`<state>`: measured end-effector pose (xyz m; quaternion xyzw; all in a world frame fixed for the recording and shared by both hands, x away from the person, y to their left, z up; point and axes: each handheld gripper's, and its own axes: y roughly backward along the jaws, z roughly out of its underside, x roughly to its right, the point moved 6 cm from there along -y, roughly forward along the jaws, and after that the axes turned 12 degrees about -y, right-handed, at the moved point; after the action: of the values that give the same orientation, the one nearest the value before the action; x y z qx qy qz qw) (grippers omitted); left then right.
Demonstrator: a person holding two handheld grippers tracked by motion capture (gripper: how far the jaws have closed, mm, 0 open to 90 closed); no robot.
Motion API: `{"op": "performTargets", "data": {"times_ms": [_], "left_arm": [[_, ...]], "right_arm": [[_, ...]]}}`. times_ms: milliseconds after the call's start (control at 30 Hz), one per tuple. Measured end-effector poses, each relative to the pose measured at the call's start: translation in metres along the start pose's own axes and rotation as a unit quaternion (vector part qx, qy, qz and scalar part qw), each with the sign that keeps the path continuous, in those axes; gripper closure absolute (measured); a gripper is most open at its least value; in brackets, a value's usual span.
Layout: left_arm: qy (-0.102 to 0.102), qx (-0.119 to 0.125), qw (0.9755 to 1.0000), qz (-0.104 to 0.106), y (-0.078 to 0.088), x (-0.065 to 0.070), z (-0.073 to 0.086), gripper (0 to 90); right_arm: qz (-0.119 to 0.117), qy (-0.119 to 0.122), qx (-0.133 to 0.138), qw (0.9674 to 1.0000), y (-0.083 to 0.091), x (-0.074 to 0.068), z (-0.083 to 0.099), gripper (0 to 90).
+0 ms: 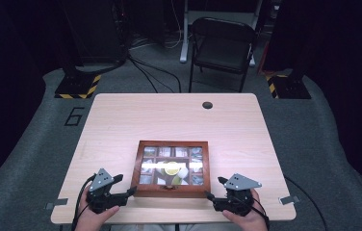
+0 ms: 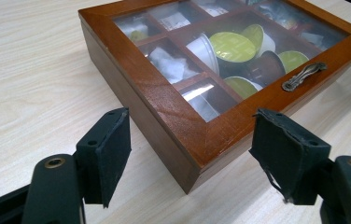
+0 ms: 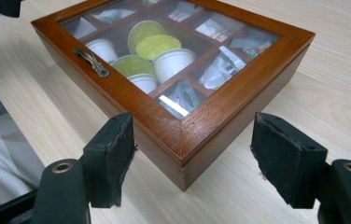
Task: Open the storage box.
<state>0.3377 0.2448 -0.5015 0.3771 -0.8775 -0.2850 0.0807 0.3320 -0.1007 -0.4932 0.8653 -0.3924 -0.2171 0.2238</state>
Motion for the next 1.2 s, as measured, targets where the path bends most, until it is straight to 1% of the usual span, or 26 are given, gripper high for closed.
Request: {"op": "performTargets", "data": {"times_ms": [67,100,133,167,200,233,267,367,400,433,467,500,567,600,633,667,700,767,800,900,967,1033,1100,1133,1167,1200], "left_arm": [[0.007,0.001,1.0,0.005,-0.002,0.001,0.001,27.9],[0.01,0.003,0.9999,0.005,-0.004,0.002,0.001,27.9],[-0.002,-0.001,1.0,0.007,-0.005,0.001,0.002,27.9],[0.004,-0.005,0.9999,0.013,-0.005,0.002,0.002,28.0],[0.004,-0.005,0.9999,0.013,-0.005,0.002,0.002,28.1],[0.006,-0.005,0.9998,0.021,-0.008,0.005,0.002,28.4],[-0.002,-0.008,0.9998,0.021,-0.01,0.005,0.003,28.7],[-0.014,-0.017,0.9994,0.025,-0.014,0.007,0.004,29.7],[-0.009,-0.018,0.9994,0.028,-0.015,0.008,0.004,29.9],[-0.017,-0.02,0.9993,0.027,-0.015,0.007,0.004,30.3],[-0.015,-0.021,0.9992,0.029,-0.016,0.008,0.005,30.8],[-0.012,-0.02,0.9992,0.032,-0.017,0.01,0.005,31.4],[-0.016,-0.02,0.9991,0.034,-0.018,0.011,0.005,32.7],[-0.012,-0.024,0.9989,0.039,-0.019,0.012,0.005,32.7],[-0.019,-0.028,0.999,0.031,-0.021,0.013,0.006,33.9],[-0.022,-0.034,0.9986,0.033,-0.021,0.013,0.006,34.2],[-0.021,-0.033,0.9989,0.028,-0.022,0.012,0.006,34.4],[-0.02,-0.04,0.9986,0.027,-0.023,0.011,0.008,36.2],[-0.018,-0.036,0.9989,0.024,-0.024,0.01,0.008,36.5],[-0.019,-0.034,0.9989,0.025,-0.025,0.009,0.008,36.1],[-0.014,-0.033,0.999,0.026,-0.025,0.01,0.008,36.1],[-0.014,-0.033,0.9991,0.025,-0.025,0.01,0.008,36.2],[-0.013,-0.032,0.9991,0.025,-0.025,0.01,0.008,36.2],[-0.015,-0.032,0.9991,0.025,-0.025,0.01,0.008,36.2],[-0.011,-0.031,0.9991,0.025,-0.025,0.01,0.008,36.3],[-0.011,-0.031,0.9992,0.024,-0.025,0.01,0.008,36.4]], "right_arm": [[-0.005,0.003,-0.004,1.0,-0.004,0.001,0.002,29.8],[-0.004,-0.002,-0.007,1.0,-0.006,0.001,0.004,29.8],[-0.007,0.0,-0.012,0.9999,-0.007,0.001,0.005,29.8],[-0.009,0.002,-0.012,0.9999,-0.009,0.001,0.006,30.0],[-0.009,0.002,-0.012,0.9999,-0.009,0.001,0.006,30.0],[-0.009,0.007,-0.018,0.9998,-0.012,0.001,0.007,30.9],[-0.01,0.005,-0.021,0.9997,-0.014,0.0,0.008,31.4],[-0.005,0.016,-0.028,0.9995,-0.017,-0.001,0.009,34.4],[-0.007,0.016,-0.028,0.9995,-0.018,-0.001,0.009,35.3],[-0.008,0.018,-0.029,0.9994,-0.019,-0.001,0.01,36.2],[-0.007,0.021,-0.029,0.9993,-0.02,-0.001,0.01,37.2],[-0.007,0.02,-0.035,0.9992,-0.021,-0.002,0.011,38.0],[-0.001,0.022,-0.041,0.9989,-0.023,0.0,0.012,38.8],[-0.001,0.022,-0.041,0.9989,-0.023,0.0,0.012,38.8],[0.004,0.026,-0.048,0.9985,-0.026,0.003,0.012,40.2],[0.006,0.026,-0.048,0.9985,-0.027,0.004,0.013,39.9],[0.003,0.023,-0.054,0.9983,-0.028,0.005,0.013,39.4],[-0.009,0.009,-0.056,0.9983,-0.029,0.006,0.013,40.1],[-0.013,0.008,-0.059,0.9982,-0.028,0.006,0.013,41.4],[-0.019,0.01,-0.061,0.9979,-0.028,0.006,0.014,43.3],[-0.02,0.01,-0.061,0.9979,-0.028,0.006,0.014,43.3],[-0.022,0.013,-0.062,0.9977,-0.029,0.007,0.013,43.5],[-0.024,0.009,-0.06,0.9978,-0.029,0.008,0.013,43.5],[-0.027,0.007,-0.064,0.9975,-0.028,0.008,0.014,43.5],[-0.026,0.012,-0.063,0.9976,-0.029,0.008,0.013,43.5],[-0.027,0.012,-0.063,0.9976,-0.029,0.009,0.013,43.5]]}}
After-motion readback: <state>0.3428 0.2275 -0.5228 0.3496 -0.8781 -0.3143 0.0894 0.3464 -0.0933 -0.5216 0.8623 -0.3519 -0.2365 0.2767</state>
